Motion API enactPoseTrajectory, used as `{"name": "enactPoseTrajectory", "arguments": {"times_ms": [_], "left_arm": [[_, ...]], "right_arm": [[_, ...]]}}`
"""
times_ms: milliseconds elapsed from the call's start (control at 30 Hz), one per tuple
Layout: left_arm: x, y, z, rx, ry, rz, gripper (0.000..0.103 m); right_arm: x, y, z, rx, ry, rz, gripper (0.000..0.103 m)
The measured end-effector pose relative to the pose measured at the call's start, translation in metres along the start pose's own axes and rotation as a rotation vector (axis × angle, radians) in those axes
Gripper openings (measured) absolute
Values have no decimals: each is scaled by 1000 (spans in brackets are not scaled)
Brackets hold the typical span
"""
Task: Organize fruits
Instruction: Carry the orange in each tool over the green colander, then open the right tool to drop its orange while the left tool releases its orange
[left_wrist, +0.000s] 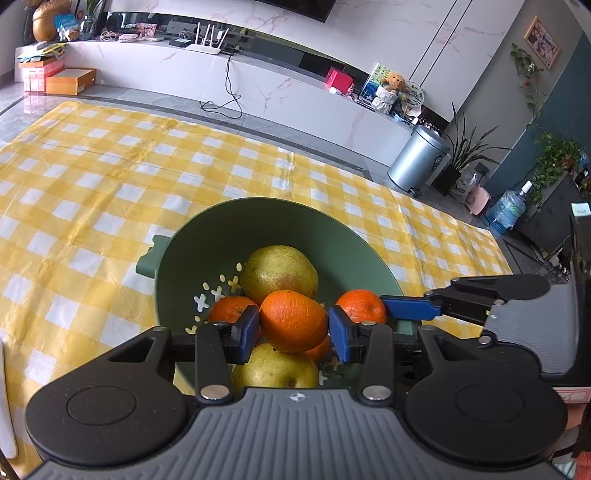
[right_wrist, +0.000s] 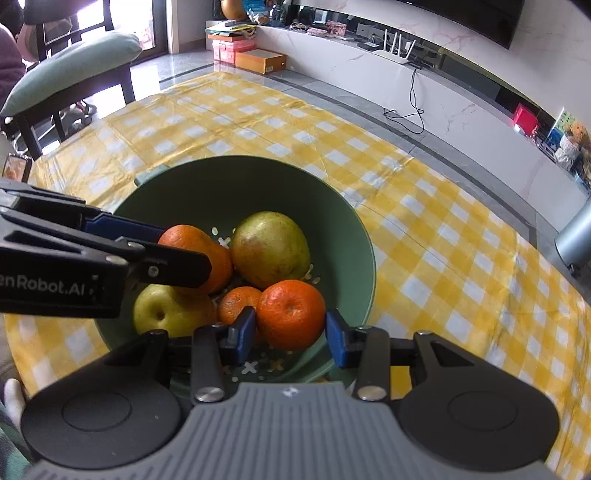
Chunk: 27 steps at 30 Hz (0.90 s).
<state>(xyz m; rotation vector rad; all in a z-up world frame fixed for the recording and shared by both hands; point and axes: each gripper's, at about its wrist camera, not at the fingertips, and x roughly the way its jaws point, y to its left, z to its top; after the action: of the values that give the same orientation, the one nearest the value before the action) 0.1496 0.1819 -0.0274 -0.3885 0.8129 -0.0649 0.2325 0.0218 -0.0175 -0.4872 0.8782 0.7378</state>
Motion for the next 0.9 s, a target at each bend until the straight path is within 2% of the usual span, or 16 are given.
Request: {"name": "enactPoseTrajectory", "arguments": {"times_ms": [267, 600, 667, 733, 900], "left_arm": [[7, 0, 0, -3, -18, 11, 47], [18, -6, -6, 40, 31, 66, 48], [16, -8, -6, 52, 26, 79, 52], [13, -12, -7, 80, 16, 100, 58], [2, -20, -9, 129, -33, 125, 66]], "right_arm": [[10, 2, 1, -64, 18, -16, 39], [15, 6, -1, -98, 28, -20, 39], [13, 7, 0, -102, 29, -18, 42], [9, 7, 0, -99, 14, -22, 55], [-5, 8, -1, -100, -18, -32, 59]]}}
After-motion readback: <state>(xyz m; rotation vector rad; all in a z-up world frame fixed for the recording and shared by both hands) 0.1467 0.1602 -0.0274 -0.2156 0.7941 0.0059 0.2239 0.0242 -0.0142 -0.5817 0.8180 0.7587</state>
